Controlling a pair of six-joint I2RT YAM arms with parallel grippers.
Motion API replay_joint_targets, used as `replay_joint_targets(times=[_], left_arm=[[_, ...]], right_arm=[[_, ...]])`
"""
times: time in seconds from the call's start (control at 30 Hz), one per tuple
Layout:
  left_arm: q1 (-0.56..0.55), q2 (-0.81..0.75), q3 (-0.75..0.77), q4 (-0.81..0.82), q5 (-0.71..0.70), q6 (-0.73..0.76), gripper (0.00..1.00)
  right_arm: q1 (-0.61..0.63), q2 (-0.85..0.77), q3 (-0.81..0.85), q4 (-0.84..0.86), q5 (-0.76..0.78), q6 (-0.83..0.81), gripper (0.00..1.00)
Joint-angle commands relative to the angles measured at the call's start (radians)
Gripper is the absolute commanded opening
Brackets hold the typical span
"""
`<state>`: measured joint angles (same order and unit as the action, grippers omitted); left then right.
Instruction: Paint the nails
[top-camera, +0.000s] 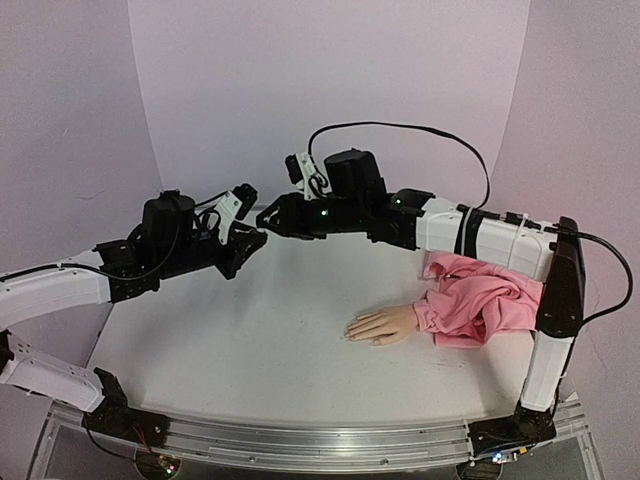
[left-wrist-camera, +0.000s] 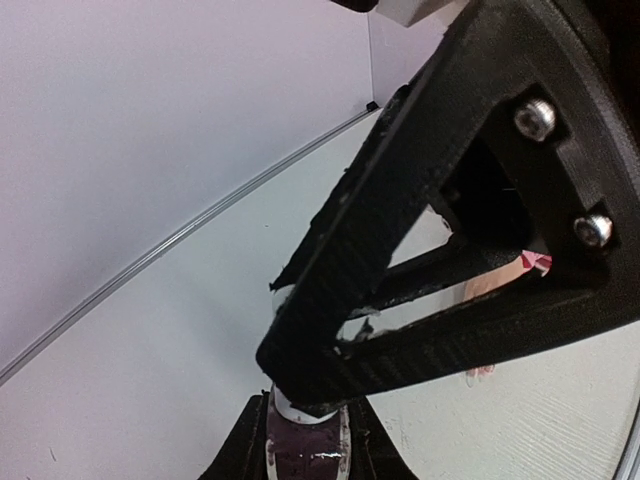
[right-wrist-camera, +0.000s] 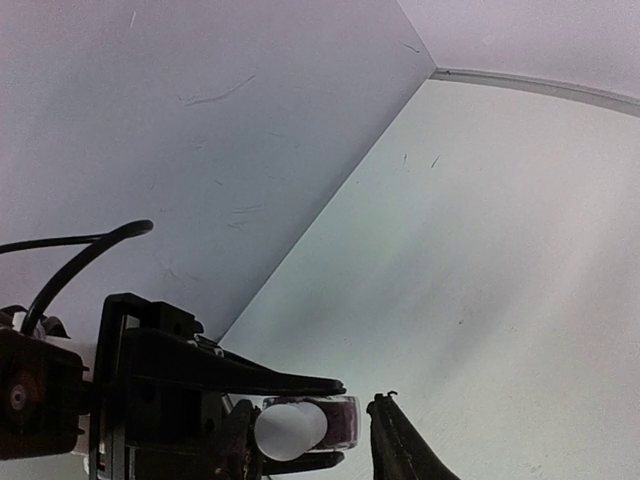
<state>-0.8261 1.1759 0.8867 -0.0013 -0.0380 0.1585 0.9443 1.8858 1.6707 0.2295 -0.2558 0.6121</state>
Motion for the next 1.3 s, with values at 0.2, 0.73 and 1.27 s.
replay_joint_targets(times=[0.2,0.73,1.27], left_arm=[[-0.01,-0.002,0.012,0.052,0.013,0.011,0.0],[0.013,0.098,0.122,0.044,1.332,-0.097,0.0],[-0.035,-0.028,-0.004,0.043,0.302,0.124,0.0]], right_arm=[[0.005,0.019,0.01,0.099,-0.078,0.024,0.22],[-0.081,-0.338,-0.436,0.135,-0.828,-0.45,0.0],[-0.081,-0.387,-0.426,0.116,-0.274,-0.321,0.6]])
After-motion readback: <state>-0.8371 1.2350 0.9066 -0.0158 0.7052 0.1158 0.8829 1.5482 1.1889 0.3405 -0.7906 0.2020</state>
